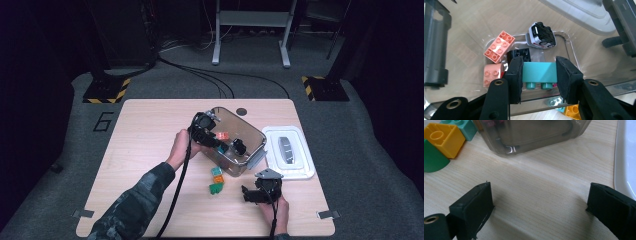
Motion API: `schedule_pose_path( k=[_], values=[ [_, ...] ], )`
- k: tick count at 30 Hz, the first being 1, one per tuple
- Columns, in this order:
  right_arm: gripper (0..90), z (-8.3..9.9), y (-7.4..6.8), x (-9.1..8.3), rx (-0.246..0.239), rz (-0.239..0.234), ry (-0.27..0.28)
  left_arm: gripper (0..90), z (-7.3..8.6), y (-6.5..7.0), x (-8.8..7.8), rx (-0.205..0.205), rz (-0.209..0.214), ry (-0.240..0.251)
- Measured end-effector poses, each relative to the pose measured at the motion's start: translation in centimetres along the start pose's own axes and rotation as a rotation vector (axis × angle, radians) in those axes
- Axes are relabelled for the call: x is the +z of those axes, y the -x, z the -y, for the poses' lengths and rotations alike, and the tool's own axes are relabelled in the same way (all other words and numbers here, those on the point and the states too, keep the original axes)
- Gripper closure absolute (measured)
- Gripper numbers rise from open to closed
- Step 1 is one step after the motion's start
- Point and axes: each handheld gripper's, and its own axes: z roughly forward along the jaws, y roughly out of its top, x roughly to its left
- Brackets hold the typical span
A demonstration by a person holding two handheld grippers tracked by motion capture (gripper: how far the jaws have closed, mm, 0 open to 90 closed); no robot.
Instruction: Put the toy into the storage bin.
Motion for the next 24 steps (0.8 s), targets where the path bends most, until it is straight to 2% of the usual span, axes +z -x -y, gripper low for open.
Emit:
schedule_pose_path(
  k=[6, 10, 15, 24],
  values=[
    [5.3, 0.0, 0.0, 0.0, -0.001, 0.001, 0.000, 56.2, 0.2, -0.1, 0.1, -0.010, 0.015, -0.013],
    [5.3, 0.0, 0.0, 0.0, 0.000, 0.001, 0.000, 45.1, 0.3, -0.2, -0.1, -0.017, 0.000, -0.006],
    [5.3, 0.0, 0.0, 0.0, 0.000, 0.002, 0.001, 32.4, 0.7, 0.1, -1.2, -0.019, -0.007, 0.036],
    [5.3, 0.0, 0.0, 0.0, 0.000, 0.002, 0.001, 23.1, 2.5, 0.4, -3.7, -0.021, -0.025, 0.105]
  ],
)
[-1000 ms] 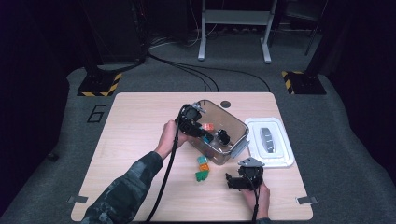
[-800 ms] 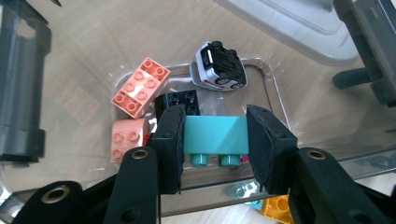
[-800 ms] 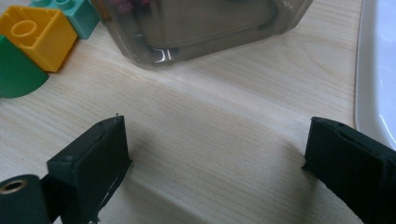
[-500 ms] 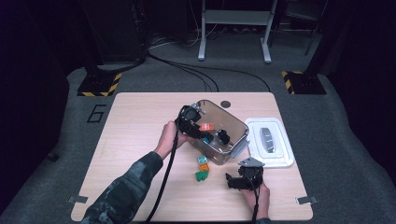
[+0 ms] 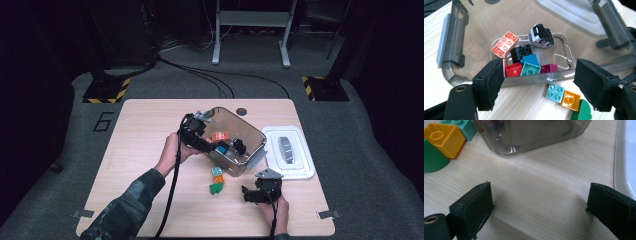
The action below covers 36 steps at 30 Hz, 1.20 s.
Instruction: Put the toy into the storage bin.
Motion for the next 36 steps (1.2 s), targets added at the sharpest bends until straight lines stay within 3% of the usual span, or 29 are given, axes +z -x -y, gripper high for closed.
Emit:
schedule_pose_path(
  k=[5, 15, 25, 36],
  values=[
    [5.3, 0.0, 0.0, 0.0, 0.000, 0.000, 0.000, 20.7, 1.4, 0.1, -0.9, -0.005, -0.005, 0.030],
    [5.4, 0.0, 0.0, 0.0, 0.001, -0.002, 0.000, 18.3, 4.4, 0.7, -0.9, -0.016, -0.007, 0.021],
    [5.4, 0.0, 0.0, 0.0, 0.001, -0.002, 0.000, 15.7, 7.1, 2.3, 1.4, -0.007, 0.025, 0.004],
    [5.4, 0.0, 0.0, 0.0, 0.001, -0.001, 0.001, 15.8, 8.6, 4.6, 3.3, 0.029, 0.049, -0.007]
  ],
)
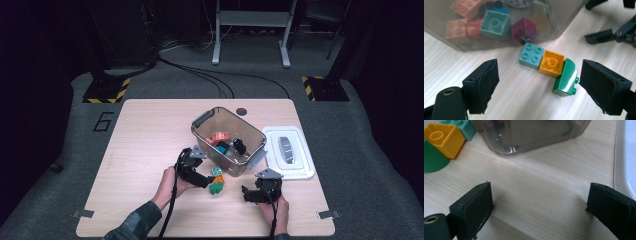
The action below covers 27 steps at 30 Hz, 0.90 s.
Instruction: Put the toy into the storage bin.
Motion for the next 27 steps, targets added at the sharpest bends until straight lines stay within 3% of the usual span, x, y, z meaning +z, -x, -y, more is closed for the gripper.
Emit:
schedule_pose_path(
  k=[5, 11, 16, 21, 25, 27],
  values=[
    [5.5, 0.0, 0.0, 0.0, 0.000, 0.000, 0.000, 21.5, 0.3, 0.8, 0.5, 0.007, 0.026, -0.006],
    [5.4, 0.0, 0.0, 0.0, 0.000, 0.000, 0.000, 32.2, 0.2, 1.8, 1.1, 0.055, 0.041, -0.025],
    [5.5, 0.0, 0.0, 0.0, 0.000, 0.000, 0.000, 40.6, 0.5, 2.6, 1.8, 0.089, 0.031, -0.045],
    [5.4, 0.0, 0.0, 0.0, 0.000, 0.000, 0.000, 50.0, 1.0, 2.9, 2.5, 0.112, 0.043, -0.083],
    [5.4, 0.0, 0.0, 0.0, 0.000, 0.000, 0.000, 61.9, 1.6, 3.0, 2.5, 0.167, 0.058, -0.114],
    [5.5, 0.0, 0.0, 0.0, 0.000, 0.000, 0.000, 65.0, 1.8, 2.9, 2.5, 0.175, 0.065, -0.116]
  ],
)
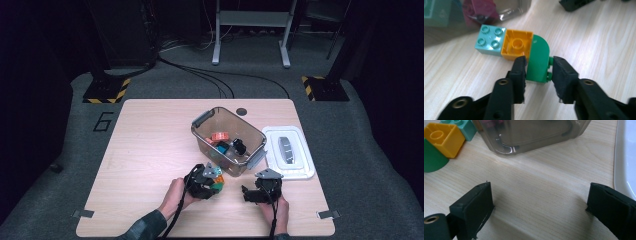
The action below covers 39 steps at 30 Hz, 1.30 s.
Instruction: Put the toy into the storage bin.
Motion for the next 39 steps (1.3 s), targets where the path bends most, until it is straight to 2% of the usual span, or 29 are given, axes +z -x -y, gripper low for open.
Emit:
schedule_pose_path(
  k=[3, 10, 14, 16, 19, 23, 26, 30, 33, 39],
  values=[
    [5.5, 0.0, 0.0, 0.0, 0.000, -0.001, 0.001, 66.1, 0.3, -0.3, -0.1, -0.006, 0.021, 0.007],
    [5.5, 0.0, 0.0, 0.0, 0.000, -0.001, 0.001, 66.2, 1.0, -0.9, -0.9, -0.002, 0.040, -0.018],
    [5.5, 0.0, 0.0, 0.0, -0.001, -0.001, 0.001, 65.8, 1.8, -1.5, -1.8, -0.011, 0.042, -0.060],
    [5.5, 0.0, 0.0, 0.0, -0.004, -0.001, 0.001, 65.3, 1.9, -1.7, -2.1, -0.023, 0.040, -0.064],
    [5.5, 0.0, 0.0, 0.0, -0.004, -0.001, 0.001, 58.3, 1.7, -2.0, -2.3, -0.057, 0.038, -0.062],
    [5.5, 0.0, 0.0, 0.0, -0.004, -0.001, 0.001, 52.7, 0.8, -1.8, -1.7, -0.061, 0.041, -0.053],
    [5.6, 0.0, 0.0, 0.0, -0.004, -0.001, 0.001, 52.1, 0.1, -1.7, -0.9, -0.055, 0.049, -0.074],
    [5.7, 0.0, 0.0, 0.0, -0.004, -0.001, 0.001, 56.0, -0.2, -1.9, 0.2, -0.069, 0.048, -0.103],
    [5.7, 0.0, 0.0, 0.0, -0.004, -0.001, 0.001, 64.4, -0.1, -2.1, 0.6, -0.070, 0.062, -0.107],
    [5.8, 0.0, 0.1, 0.0, -0.003, -0.002, 0.001, 67.0, 0.1, -2.3, 0.1, -0.067, 0.048, -0.089]
  ],
)
